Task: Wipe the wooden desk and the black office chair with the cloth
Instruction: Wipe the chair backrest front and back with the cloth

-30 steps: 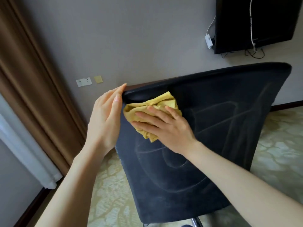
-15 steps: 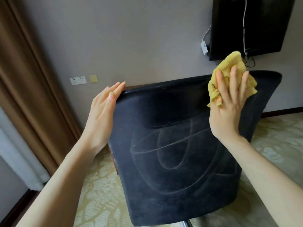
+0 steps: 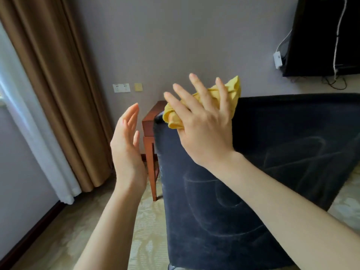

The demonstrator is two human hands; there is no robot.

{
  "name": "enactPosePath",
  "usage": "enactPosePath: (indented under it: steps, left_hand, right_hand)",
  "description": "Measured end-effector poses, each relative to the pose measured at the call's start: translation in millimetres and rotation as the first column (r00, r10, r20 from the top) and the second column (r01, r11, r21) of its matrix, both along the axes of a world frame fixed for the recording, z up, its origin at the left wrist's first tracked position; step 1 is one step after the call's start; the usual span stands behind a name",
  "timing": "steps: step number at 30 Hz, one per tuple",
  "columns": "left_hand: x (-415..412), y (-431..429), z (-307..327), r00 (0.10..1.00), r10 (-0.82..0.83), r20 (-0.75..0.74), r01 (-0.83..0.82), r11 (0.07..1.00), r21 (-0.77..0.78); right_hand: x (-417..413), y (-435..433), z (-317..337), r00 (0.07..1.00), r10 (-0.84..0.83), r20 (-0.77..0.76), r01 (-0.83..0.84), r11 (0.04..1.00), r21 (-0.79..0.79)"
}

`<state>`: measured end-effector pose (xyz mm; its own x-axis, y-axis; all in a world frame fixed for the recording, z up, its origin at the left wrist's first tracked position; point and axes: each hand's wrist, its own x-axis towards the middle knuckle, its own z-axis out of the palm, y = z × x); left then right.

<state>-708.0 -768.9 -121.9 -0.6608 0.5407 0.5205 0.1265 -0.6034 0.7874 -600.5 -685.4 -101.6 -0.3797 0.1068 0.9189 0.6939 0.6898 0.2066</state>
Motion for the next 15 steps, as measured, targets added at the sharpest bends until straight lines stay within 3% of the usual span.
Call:
enactPosePath:
  steps: [3,6,10,15]
  left_hand:
    - [-7.0,-11.2,-16.9,0.996,0.088,0.010,-0.088,0.996,-0.009]
    - [-16.9,-18.1,-24.2,0.984,0.176,0.007,-0.176,0.983,-0.050]
    - [-21.6,-25.9,-30.9,0.965,0.236,-0.110,-0.245,0.966,-0.078]
    - [-10.6,-21.5,-25.9,0.946,0.160,-0.280,-0.203,0.970,-0.132]
  right_hand:
    - [-35.2,-7.3,-12.9,0.981,-0.033,0.190,0.014,0.994,0.105]
    - [-50.9,0.9,-36.0,0.915,-0.191,0.355,0.085,0.953,0.291]
    - [-47.6,19.3,-68.7,0.863,-0.256,0.436,0.073,0.916,0.394]
    - [-25.9,35.5,-104.0,0.806,-0.272,0.526,0.025,0.903,0.428]
